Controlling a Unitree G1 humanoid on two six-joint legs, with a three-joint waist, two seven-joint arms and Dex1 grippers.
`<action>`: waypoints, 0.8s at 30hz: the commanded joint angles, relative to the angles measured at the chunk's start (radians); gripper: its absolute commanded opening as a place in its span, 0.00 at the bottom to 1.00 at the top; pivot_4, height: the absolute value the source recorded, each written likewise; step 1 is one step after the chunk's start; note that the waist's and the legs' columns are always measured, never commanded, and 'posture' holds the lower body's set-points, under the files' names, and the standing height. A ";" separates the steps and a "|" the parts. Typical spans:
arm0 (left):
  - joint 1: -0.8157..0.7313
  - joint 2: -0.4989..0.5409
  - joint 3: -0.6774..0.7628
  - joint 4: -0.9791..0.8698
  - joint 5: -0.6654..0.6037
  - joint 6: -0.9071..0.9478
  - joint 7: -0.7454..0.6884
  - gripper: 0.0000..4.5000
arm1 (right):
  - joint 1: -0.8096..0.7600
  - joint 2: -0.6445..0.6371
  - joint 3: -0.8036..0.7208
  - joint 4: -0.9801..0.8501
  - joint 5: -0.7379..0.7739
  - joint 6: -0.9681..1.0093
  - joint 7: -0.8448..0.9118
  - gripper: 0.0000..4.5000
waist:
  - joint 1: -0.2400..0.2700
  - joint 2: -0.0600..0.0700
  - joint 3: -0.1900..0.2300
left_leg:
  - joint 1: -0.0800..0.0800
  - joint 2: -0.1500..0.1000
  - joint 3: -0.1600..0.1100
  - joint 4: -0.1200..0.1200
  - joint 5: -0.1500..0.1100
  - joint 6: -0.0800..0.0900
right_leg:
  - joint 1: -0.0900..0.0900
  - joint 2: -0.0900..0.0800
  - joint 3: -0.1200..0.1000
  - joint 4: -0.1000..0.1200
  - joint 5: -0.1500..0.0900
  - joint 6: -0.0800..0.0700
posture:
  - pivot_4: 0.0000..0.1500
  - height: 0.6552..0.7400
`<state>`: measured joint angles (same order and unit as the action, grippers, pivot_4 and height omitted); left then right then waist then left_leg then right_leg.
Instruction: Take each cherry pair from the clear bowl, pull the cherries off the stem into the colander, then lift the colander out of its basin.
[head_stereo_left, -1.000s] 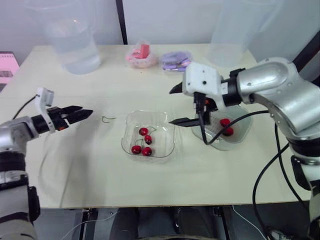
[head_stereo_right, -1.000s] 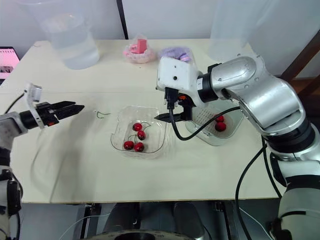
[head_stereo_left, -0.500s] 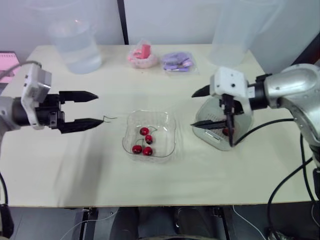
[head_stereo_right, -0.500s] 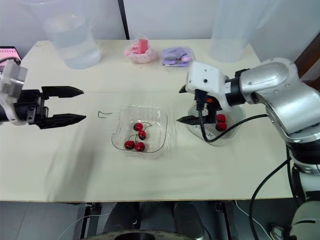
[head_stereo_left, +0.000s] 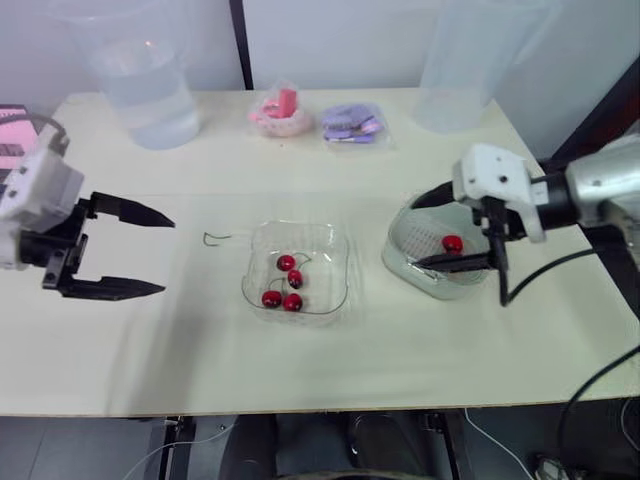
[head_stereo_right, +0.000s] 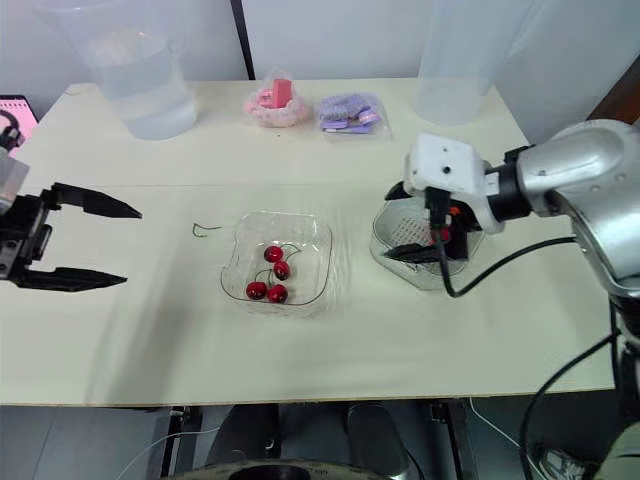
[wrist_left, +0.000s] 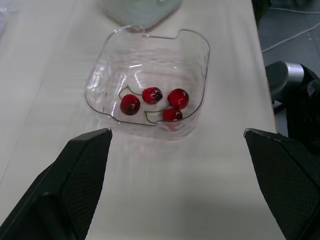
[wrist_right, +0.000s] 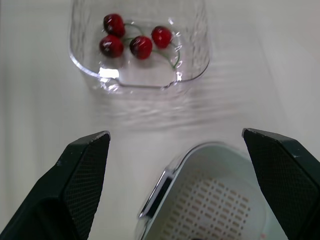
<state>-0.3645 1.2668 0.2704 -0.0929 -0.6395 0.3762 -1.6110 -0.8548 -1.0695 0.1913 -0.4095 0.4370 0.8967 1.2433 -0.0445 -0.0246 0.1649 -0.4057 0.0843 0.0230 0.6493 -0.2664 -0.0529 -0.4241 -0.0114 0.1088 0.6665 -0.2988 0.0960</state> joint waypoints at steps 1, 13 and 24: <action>-0.048 0.004 -0.004 0.014 0.003 -0.020 -0.003 0.99 | -0.105 0.102 0.097 -0.010 -0.004 0.141 -0.070 1.00 | -0.002 0.000 0.000 | 0.000 0.000 0.000 0.000 0.000 0.000 | 0.000 0.000 0.000 0.000 0.000 0.000 | 1.00 0.96; -0.107 -0.048 -0.057 0.053 0.047 -0.048 0.015 0.99 | -0.407 0.391 0.481 0.128 -0.072 0.342 -0.152 1.00 | 0.001 0.000 0.000 | -0.003 0.000 0.001 0.000 0.000 0.000 | -0.002 -0.001 0.000 0.000 0.001 0.002 | 1.00 0.96; -0.004 -0.065 0.002 -0.051 0.021 -0.014 0.064 1.00 | -0.422 0.545 0.617 0.318 -0.197 0.260 -0.184 0.51 | -0.001 0.000 0.000 | -0.002 0.000 0.000 0.000 0.000 0.000 | -0.003 0.000 0.000 0.002 0.002 0.003 | 1.00 0.96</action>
<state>-0.3636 1.1961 0.2268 -0.1185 -0.6011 0.3594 -1.5573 -1.2567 -0.5343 0.8179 -0.0878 0.2557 1.1536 1.0664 -0.0455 -0.0249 0.1647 -0.4080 0.0844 0.0233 0.6497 -0.2664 -0.0528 -0.4270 -0.0114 0.1086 0.6686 -0.2972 0.0988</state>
